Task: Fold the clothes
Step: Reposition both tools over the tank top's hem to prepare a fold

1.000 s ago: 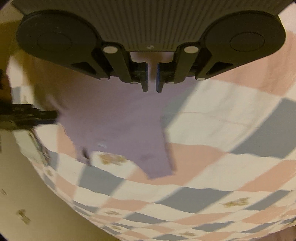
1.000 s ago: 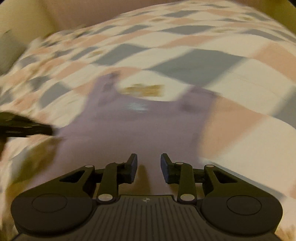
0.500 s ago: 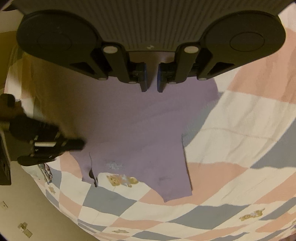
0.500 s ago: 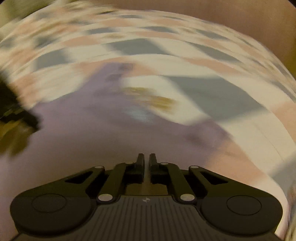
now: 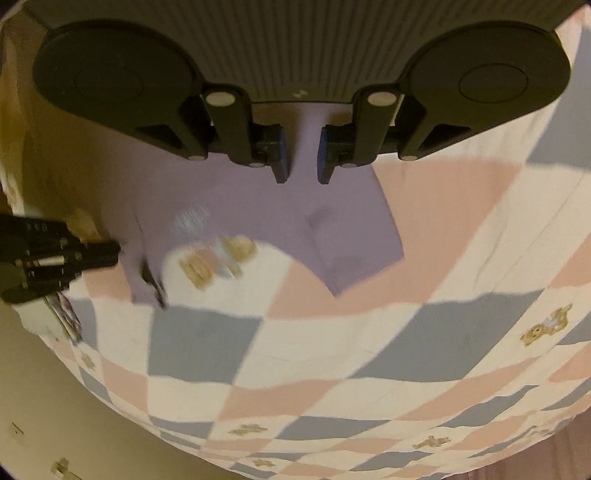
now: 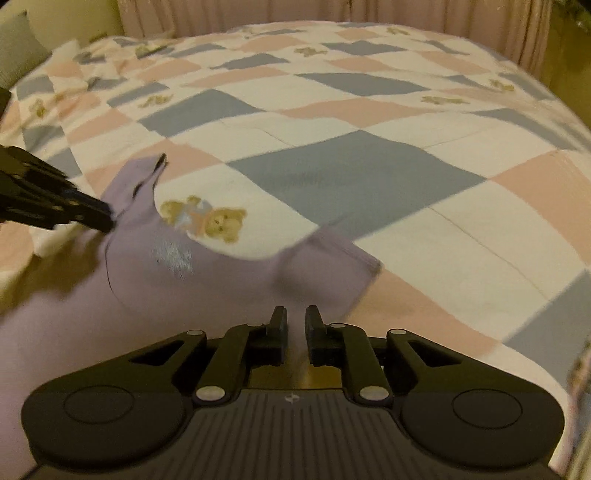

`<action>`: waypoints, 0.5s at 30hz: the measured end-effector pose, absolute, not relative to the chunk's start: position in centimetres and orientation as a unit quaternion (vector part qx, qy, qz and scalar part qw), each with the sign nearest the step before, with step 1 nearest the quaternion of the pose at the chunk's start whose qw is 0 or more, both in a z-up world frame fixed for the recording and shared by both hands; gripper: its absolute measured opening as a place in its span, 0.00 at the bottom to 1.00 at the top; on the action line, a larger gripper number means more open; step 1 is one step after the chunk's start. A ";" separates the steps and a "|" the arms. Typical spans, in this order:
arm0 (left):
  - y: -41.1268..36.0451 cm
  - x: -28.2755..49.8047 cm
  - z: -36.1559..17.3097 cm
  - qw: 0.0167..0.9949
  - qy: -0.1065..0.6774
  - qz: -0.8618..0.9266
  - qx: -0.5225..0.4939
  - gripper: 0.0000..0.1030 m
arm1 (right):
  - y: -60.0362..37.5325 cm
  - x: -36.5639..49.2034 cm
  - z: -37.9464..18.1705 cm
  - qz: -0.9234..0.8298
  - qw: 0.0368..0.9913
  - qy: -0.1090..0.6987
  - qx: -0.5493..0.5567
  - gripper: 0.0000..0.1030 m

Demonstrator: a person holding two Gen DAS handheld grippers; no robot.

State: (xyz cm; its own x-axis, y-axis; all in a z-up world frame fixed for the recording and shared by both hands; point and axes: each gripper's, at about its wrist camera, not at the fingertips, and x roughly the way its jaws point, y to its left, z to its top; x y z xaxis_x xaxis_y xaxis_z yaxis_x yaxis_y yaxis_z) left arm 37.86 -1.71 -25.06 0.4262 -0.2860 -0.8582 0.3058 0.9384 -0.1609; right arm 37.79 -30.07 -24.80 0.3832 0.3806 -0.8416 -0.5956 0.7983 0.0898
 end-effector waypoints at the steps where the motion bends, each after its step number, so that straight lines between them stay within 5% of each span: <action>1: -1.5 38.6 -25.5 0.843 0.509 -0.176 0.010 0.12 | -29.8 38.3 -25.1 0.309 0.818 0.471 -0.114 0.17; 15: 0.8 36.9 -22.1 0.870 0.475 -0.132 -0.008 0.13 | -32.1 33.1 -22.3 0.267 0.837 0.465 -0.114 0.25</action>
State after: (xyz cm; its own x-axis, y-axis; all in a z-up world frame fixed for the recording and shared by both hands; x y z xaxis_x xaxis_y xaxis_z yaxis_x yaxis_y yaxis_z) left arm 36.88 0.82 -22.15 0.5148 -0.2369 -0.8239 0.2210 0.9653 -0.1395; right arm 33.13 -32.06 -22.27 0.4255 0.3413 -0.8381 -0.5526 0.8314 0.0580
